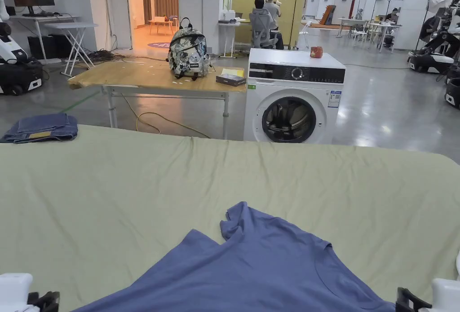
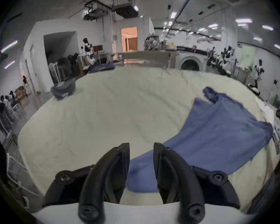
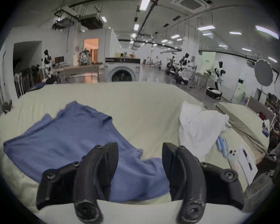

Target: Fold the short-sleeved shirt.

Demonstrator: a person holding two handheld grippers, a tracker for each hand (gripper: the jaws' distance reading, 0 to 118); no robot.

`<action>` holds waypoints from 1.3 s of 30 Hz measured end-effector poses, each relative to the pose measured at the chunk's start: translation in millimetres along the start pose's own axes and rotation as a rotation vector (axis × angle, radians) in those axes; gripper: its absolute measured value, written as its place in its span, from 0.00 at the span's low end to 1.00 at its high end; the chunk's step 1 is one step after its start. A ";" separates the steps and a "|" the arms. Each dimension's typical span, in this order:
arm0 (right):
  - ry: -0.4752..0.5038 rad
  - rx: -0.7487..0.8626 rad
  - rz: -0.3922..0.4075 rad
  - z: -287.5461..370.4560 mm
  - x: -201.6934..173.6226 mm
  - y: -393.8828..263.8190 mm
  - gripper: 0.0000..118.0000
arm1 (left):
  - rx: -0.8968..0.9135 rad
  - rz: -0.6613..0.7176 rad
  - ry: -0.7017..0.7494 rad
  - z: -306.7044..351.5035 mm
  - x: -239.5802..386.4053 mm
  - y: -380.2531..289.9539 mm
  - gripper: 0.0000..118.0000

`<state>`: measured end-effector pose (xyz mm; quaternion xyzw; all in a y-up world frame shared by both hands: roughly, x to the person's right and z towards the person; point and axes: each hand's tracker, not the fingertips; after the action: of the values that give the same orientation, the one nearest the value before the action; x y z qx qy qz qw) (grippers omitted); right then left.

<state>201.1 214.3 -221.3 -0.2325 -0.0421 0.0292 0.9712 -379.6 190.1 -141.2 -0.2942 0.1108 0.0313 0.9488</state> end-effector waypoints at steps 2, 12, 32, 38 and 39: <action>0.038 0.043 -0.015 5.2 -17.5 7.1 0.50 | 0.049 -0.003 -0.038 4.4 17.6 5.0 0.23; 0.178 0.208 -0.049 18.7 -106.7 27.8 0.00 | 0.260 0.005 -0.089 20.0 105.2 29.8 0.00; 0.315 0.110 0.024 11.0 -162.7 2.7 0.00 | -0.294 0.208 -0.117 -20.6 -32.0 36.1 0.01; 0.314 0.059 0.046 -2.9 -163.3 -3.2 0.00 | -0.449 0.324 -0.100 -60.5 -71.2 26.3 0.59; 0.314 0.055 0.049 -4.0 -162.4 -3.9 0.00 | -0.444 0.327 -0.101 -65.1 -74.9 26.3 0.55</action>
<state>40.1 196.7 -234.2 -0.2086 0.1166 0.0172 0.9709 -468.2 175.5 -190.9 -0.4710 0.0996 0.2219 0.8479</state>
